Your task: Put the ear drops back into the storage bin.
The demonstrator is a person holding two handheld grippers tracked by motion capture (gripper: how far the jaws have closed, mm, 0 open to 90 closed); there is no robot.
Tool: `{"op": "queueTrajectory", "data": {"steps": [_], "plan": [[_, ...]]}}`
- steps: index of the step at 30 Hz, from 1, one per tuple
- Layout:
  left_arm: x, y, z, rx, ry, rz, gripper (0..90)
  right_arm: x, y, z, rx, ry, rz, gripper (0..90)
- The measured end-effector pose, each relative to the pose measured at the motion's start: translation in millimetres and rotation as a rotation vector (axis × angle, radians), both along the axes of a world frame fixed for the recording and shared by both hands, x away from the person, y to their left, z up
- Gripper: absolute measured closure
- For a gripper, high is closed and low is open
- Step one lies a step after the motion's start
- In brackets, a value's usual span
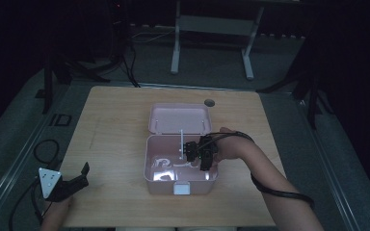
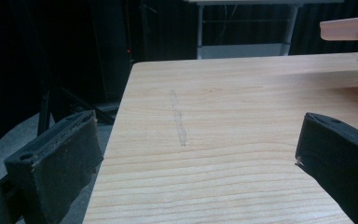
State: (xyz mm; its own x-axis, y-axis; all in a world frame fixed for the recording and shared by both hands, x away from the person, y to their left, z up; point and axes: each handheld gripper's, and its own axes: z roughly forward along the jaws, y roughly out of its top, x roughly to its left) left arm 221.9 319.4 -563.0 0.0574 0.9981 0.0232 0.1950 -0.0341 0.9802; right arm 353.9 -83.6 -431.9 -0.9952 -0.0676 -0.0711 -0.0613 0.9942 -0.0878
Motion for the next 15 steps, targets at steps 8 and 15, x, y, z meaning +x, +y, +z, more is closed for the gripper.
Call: {"op": "queueTrajectory", "data": {"steps": [8,15], "plan": [[0.0,-0.1,0.0,0.001,-0.001,-0.001,0.3,3.2,7.8,-25.7,-0.033,-0.028,0.032,59.6],[0.0,-0.1,0.0,-0.001,-0.001,-0.003,0.4,5.5,14.1,-41.2,-0.085,-0.042,0.033,59.5]]}}
